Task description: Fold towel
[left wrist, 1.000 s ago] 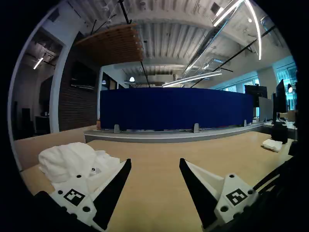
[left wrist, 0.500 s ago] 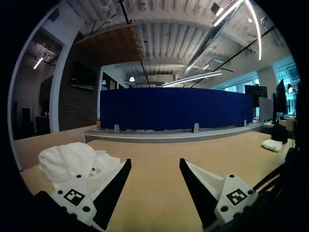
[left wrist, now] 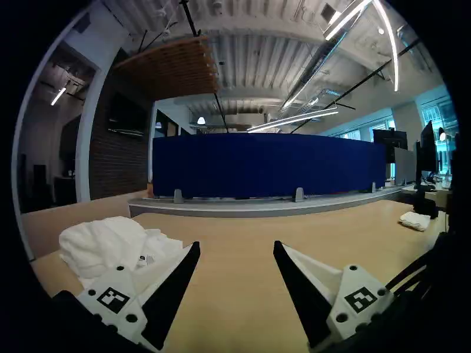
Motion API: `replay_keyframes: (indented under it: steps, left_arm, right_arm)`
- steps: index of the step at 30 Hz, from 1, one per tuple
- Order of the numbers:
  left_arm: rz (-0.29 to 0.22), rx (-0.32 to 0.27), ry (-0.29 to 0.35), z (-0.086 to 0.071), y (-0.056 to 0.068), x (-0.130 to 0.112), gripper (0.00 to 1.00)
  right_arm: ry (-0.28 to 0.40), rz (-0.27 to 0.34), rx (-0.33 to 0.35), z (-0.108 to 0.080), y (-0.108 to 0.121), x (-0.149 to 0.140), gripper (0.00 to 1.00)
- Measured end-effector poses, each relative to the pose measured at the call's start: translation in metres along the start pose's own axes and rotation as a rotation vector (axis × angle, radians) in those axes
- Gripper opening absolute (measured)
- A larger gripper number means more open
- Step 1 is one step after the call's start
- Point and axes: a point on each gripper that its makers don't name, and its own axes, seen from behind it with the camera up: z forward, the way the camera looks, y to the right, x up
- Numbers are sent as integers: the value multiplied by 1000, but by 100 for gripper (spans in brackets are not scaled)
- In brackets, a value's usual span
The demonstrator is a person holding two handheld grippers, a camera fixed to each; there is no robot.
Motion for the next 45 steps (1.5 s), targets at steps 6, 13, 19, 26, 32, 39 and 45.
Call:
replay_keyframes:
  steps: [6, 13, 19, 26, 32, 39, 45]
  left_arm:
    - [0, 0, 0, -1, 0, 0, 92]
    - [0, 0, 0, 0, 0, 0, 92]
    - [0, 0, 0, 0, 0, 0, 92]
    - [0, 0, 0, 1, 0, 0, 92]
    - [0, 0, 0, 0, 1, 0, 92]
    - [0, 0, 0, 0, 1, 0, 92]
    - [0, 0, 0, 0, 0, 0, 92]
  right_arm:
    - [17, -10, -19, -3, 5, -2, 99]
    - [26, -27, -18, -5, 2, -5, 100]
    - [26, -43, -12, -5, -2, -9, 100]
    - [24, -37, -11, -4, -1, -9, 100]
    - [23, -37, -8, -4, 0, -10, 100]
    - [22, -37, 3, -4, -2, -10, 100]
    - [22, -37, 3, -4, -2, -11, 100]
